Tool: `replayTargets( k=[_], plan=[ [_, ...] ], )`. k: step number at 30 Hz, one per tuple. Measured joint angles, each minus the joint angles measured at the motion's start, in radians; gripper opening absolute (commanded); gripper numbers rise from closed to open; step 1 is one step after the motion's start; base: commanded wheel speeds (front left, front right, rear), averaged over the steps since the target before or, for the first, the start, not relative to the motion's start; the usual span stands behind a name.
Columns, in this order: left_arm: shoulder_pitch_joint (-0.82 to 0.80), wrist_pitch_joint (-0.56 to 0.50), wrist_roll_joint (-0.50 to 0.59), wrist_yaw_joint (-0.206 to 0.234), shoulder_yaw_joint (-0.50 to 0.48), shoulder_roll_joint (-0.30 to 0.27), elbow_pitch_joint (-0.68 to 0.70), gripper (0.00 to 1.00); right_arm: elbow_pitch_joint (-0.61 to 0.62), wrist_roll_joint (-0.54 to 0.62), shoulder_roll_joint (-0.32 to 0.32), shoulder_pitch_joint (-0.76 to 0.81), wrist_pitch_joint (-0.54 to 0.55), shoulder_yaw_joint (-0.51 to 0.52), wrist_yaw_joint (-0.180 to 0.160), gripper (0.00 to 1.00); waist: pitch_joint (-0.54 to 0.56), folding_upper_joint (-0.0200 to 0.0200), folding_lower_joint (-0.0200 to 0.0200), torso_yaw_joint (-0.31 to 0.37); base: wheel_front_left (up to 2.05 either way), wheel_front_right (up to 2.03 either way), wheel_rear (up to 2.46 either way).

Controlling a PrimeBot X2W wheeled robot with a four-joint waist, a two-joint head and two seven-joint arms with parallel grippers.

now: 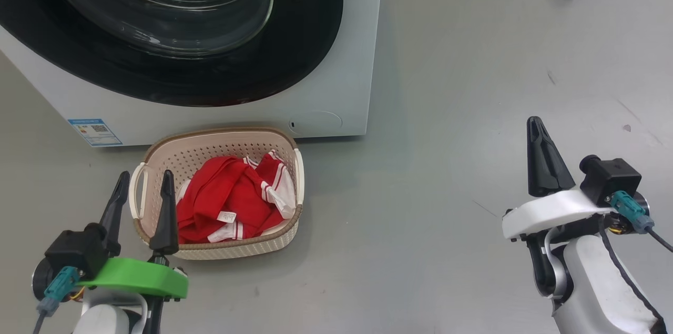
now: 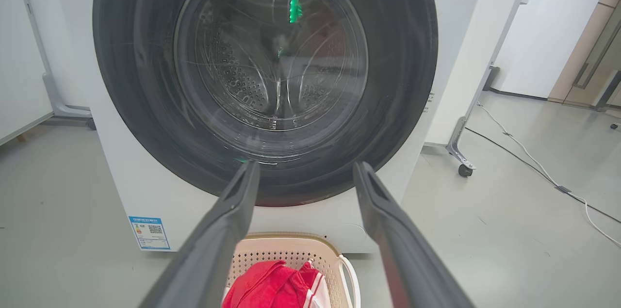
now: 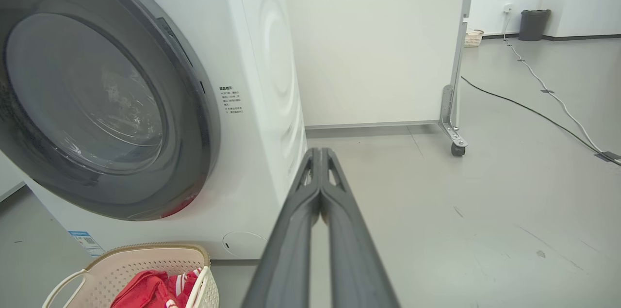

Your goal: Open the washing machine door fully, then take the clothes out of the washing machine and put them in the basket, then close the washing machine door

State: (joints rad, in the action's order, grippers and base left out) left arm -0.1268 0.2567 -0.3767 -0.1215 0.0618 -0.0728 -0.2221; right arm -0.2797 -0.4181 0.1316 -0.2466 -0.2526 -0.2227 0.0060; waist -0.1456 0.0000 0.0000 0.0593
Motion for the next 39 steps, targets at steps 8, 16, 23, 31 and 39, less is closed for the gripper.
replayTargets(
  k=[8,16,23,31,39],
  plan=[
    [0.017,0.0,0.0,0.0,-0.009,0.009,0.0,1.0,0.017,0.026,-0.003,0.044,0.0,0.007,0.0,1.0,0.01,0.0,0.0,-0.006,0.0,0.0,0.0],
    [0.026,0.0,0.0,0.0,-0.015,0.016,0.0,1.0,0.037,0.051,-0.009,0.058,0.0,0.014,0.0,1.0,0.021,0.0,0.0,-0.01,0.0,0.0,0.0],
    [0.042,0.0,-0.001,0.0,-0.02,0.02,-0.01,1.0,0.042,0.054,-0.019,0.083,0.0,0.015,0.002,1.0,0.032,0.0,0.0,-0.011,0.0,0.0,0.0],
    [0.045,0.0,0.0,0.0,-0.019,0.021,-0.01,1.0,0.049,0.06,-0.028,0.095,0.0,0.018,0.003,1.0,0.039,0.0,0.0,-0.012,0.0,0.0,0.0],
    [0.047,0.0,0.0,0.0,-0.011,0.022,-0.013,1.0,0.057,0.067,-0.03,0.107,0.0,0.031,0.011,1.0,0.037,0.0,0.0,-0.012,0.0,0.0,0.0]
  ],
)
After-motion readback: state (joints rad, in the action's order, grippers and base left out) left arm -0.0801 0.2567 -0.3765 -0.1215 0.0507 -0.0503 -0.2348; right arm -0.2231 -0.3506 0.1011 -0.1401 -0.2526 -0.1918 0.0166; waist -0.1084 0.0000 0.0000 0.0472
